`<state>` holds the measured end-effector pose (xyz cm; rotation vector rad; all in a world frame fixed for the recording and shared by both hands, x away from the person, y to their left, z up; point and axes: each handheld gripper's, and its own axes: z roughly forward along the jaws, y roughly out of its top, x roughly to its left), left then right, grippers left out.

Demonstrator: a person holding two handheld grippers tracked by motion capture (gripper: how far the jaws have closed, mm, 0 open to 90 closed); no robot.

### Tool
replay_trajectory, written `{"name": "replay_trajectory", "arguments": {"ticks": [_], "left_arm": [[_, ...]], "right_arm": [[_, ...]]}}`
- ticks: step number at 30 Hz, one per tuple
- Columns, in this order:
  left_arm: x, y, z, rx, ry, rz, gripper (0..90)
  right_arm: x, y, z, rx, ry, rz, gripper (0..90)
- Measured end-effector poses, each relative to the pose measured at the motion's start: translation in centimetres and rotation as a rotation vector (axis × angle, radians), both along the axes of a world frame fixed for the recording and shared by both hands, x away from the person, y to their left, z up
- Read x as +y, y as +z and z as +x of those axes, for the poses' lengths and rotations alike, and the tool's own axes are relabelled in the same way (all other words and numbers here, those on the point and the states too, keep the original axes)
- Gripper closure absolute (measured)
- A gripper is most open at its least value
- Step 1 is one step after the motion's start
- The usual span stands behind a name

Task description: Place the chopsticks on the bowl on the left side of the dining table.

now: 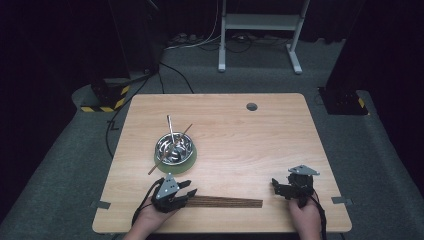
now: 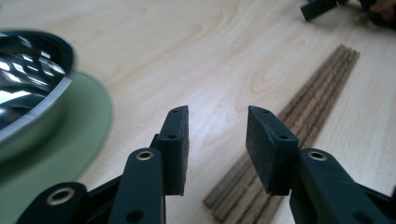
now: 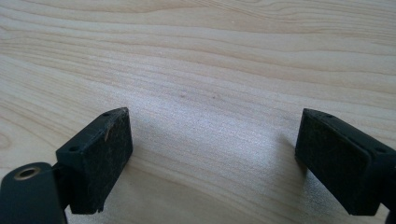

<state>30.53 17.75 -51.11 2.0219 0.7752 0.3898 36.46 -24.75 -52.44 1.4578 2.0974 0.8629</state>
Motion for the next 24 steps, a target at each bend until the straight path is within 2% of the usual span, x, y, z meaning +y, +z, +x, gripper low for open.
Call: {"name": "replay_trajectory", "arguments": {"ticks": [2,9,16,19,24], "left_arm": [[-0.1,-0.5,0.2,0.02,0.003,0.016,59.1],[0.4,-1.0,0.6,0.054,0.005,0.012,58.7],[0.1,-1.3,0.6,0.065,-0.009,0.039,58.7],[0.0,-1.4,0.6,0.068,-0.004,0.039,58.7],[-0.1,-1.5,0.8,0.066,0.021,0.063,59.9]], "right_arm": [[0.0,0.0,0.0,0.0,0.0,-0.001,10.5],[0.0,0.0,0.0,0.0,0.001,-0.001,10.5],[0.0,0.0,0.0,0.0,0.001,-0.001,10.5],[0.0,0.0,0.0,0.0,0.001,-0.001,10.5],[0.0,0.0,0.0,-0.001,0.001,-0.002,10.6]]}}
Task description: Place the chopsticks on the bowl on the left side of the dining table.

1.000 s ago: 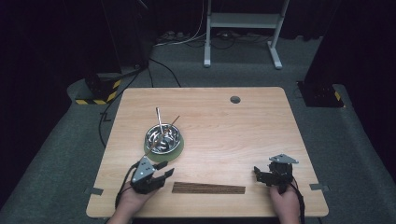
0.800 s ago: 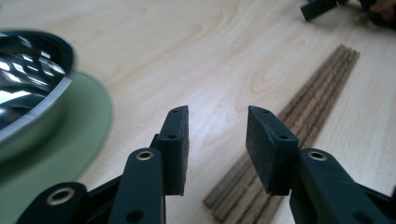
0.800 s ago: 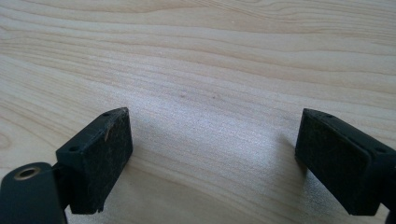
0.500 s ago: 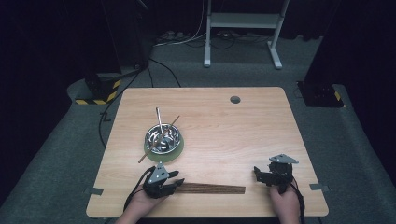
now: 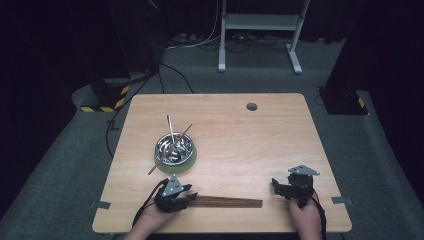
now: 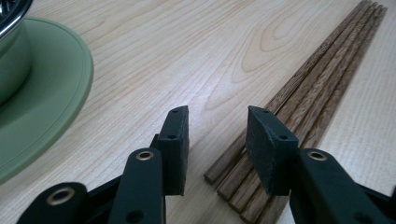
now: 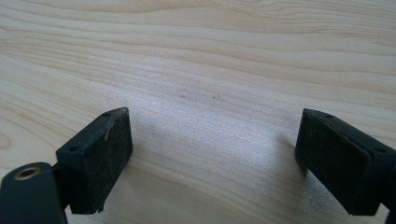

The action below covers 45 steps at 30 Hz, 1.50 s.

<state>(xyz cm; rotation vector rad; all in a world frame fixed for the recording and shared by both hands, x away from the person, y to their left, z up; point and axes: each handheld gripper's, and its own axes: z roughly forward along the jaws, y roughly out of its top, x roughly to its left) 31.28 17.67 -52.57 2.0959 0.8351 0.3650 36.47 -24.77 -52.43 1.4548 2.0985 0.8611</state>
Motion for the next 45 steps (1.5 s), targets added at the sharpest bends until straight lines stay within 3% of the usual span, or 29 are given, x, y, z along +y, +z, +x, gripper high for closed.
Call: {"name": "replay_trajectory", "arguments": {"ticks": [5,8,14,18,25,38,45], "left_arm": [[0.1,0.0,0.2,-0.007,0.04,0.018,60.9],[0.3,0.0,0.4,0.004,0.053,0.006,61.6],[-0.2,0.0,0.8,0.003,0.009,-0.005,59.4],[-1.1,-0.1,1.2,0.006,-0.024,0.026,61.1],[-1.4,-0.1,1.6,0.021,-0.044,0.019,72.0],[-1.0,-0.1,1.4,0.015,-0.027,0.026,81.8],[0.2,-0.1,1.8,0.023,0.025,0.016,82.7]], "right_arm": [[0.0,0.0,0.0,0.0,-0.001,0.001,10.5],[0.0,0.0,0.0,0.0,0.0,0.0,10.6],[0.0,0.0,0.0,0.0,0.0,0.0,10.6],[0.0,0.0,0.0,0.0,0.0,0.0,10.6],[0.0,0.0,0.0,-0.002,0.002,-0.003,10.6],[0.0,0.0,0.0,-0.003,0.002,-0.003,10.6],[0.0,0.0,0.0,-0.003,0.001,-0.003,10.7]]}}
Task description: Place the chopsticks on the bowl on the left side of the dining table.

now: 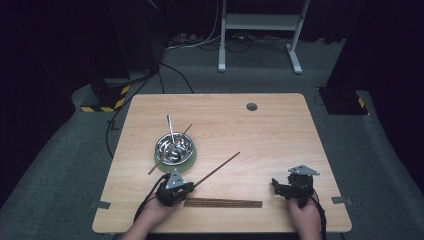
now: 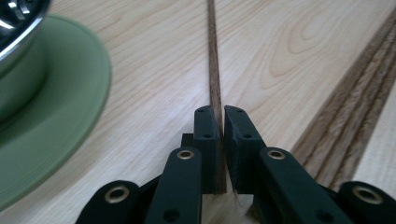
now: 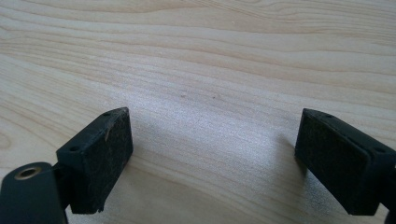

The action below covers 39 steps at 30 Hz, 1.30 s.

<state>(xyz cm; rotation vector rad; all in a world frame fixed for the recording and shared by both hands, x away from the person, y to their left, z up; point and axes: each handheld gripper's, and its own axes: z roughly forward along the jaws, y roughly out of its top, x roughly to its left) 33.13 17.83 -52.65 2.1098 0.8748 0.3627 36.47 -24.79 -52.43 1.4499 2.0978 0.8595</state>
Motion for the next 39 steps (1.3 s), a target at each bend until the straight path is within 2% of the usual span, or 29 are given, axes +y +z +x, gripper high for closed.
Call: {"name": "replay_trajectory", "arguments": {"ticks": [6,8,11,12,14,21,23,26,28,30,34,35,39], "left_arm": [[-0.2,0.0,0.3,-0.005,0.017,0.005,73.9],[-0.6,0.1,0.6,-0.007,0.024,0.015,71.4],[-1.3,0.2,1.0,-0.014,0.007,0.039,68.1],[-1.5,0.2,1.3,-0.015,-0.003,0.04,66.8],[-1.6,0.0,1.6,-0.01,0.0,0.016,66.3],[-1.3,0.0,1.6,-0.003,0.019,0.007,78.2],[-1.3,0.0,1.6,0.0,0.017,0.006,82.3],[-1.2,0.0,1.4,-0.003,0.02,0.007,83.1],[-1.2,0.0,1.2,-0.006,0.02,0.009,83.5],[-1.1,0.0,1.1,-0.011,0.021,0.011,83.8],[-0.8,0.1,0.8,-0.04,0.009,-0.012,83.9],[-0.8,0.1,0.7,-0.043,0.013,-0.02,83.9],[-0.5,0.2,0.6,-0.065,0.004,-0.026,83.9]], "right_arm": [[0.0,0.0,0.0,0.002,0.0,0.002,10.7],[0.0,0.0,0.0,0.0,0.004,0.0,10.7],[0.0,0.0,0.0,-0.004,0.007,-0.003,10.7],[0.0,0.0,0.0,-0.004,0.007,-0.003,10.7],[0.0,0.0,0.0,-0.007,0.011,-0.006,10.7],[0.0,0.0,0.0,-0.007,0.014,-0.007,10.7],[-0.1,0.1,0.0,0.008,0.022,-0.006,10.7],[0.0,0.0,0.0,-0.003,0.016,-0.006,10.7],[0.0,0.1,-0.1,0.013,0.021,-0.002,10.7],[-0.1,0.1,0.0,0.006,0.023,-0.006,10.7],[0.0,0.0,0.0,-0.009,0.02,-0.008,10.7],[0.0,0.1,-0.1,0.005,0.027,-0.008,10.7],[0.0,0.1,-0.1,0.006,0.028,-0.008,10.7]]}}
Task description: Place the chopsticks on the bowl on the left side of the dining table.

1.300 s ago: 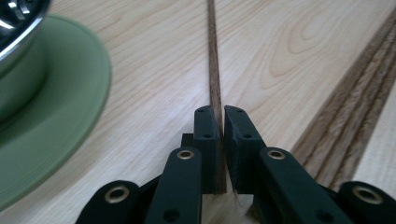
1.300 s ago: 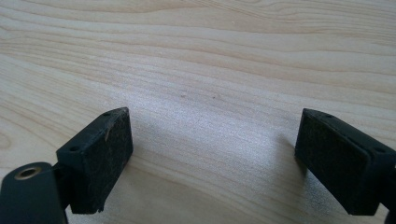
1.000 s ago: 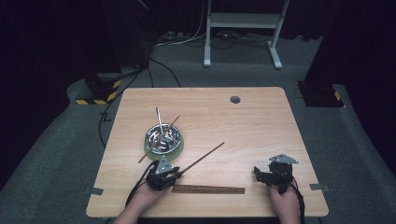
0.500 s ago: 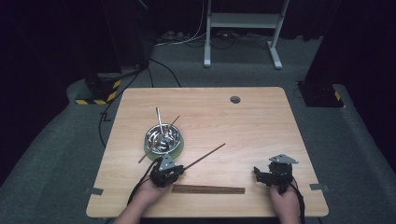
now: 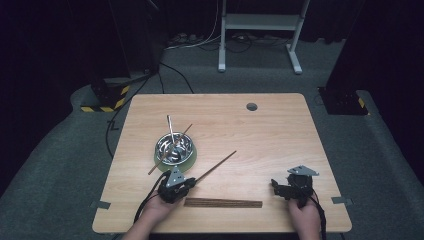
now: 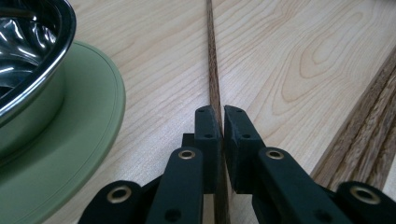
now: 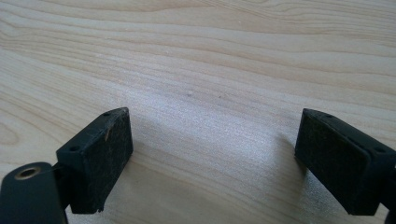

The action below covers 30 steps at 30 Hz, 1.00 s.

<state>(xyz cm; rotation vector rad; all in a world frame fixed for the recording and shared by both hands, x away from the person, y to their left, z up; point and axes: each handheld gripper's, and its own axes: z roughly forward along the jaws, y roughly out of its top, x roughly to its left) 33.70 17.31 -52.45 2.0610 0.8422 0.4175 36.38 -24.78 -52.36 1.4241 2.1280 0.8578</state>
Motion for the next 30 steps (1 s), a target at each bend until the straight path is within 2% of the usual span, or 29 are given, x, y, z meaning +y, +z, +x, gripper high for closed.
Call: {"name": "replay_trajectory", "arguments": {"ticks": [11,18,21,26,30], "left_arm": [[0.5,0.1,-0.4,-0.038,0.008,-0.062,83.9],[1.2,0.8,-0.4,-0.051,0.022,-0.116,83.9],[1.3,1.4,-0.6,-0.082,0.019,-0.106,83.9],[2.0,2.0,-1.0,-0.096,0.03,-0.13,83.9],[2.5,2.4,-1.2,-0.116,0.037,-0.126,84.0]], "right_arm": [[0.0,0.0,0.0,0.0,0.001,0.0,10.8],[0.0,0.0,0.0,0.003,0.002,0.003,10.7],[0.0,0.0,0.0,0.0,0.004,0.001,10.7],[0.0,0.0,0.0,0.001,0.002,0.002,10.6],[0.0,0.0,0.0,0.008,0.004,0.006,10.3]]}}
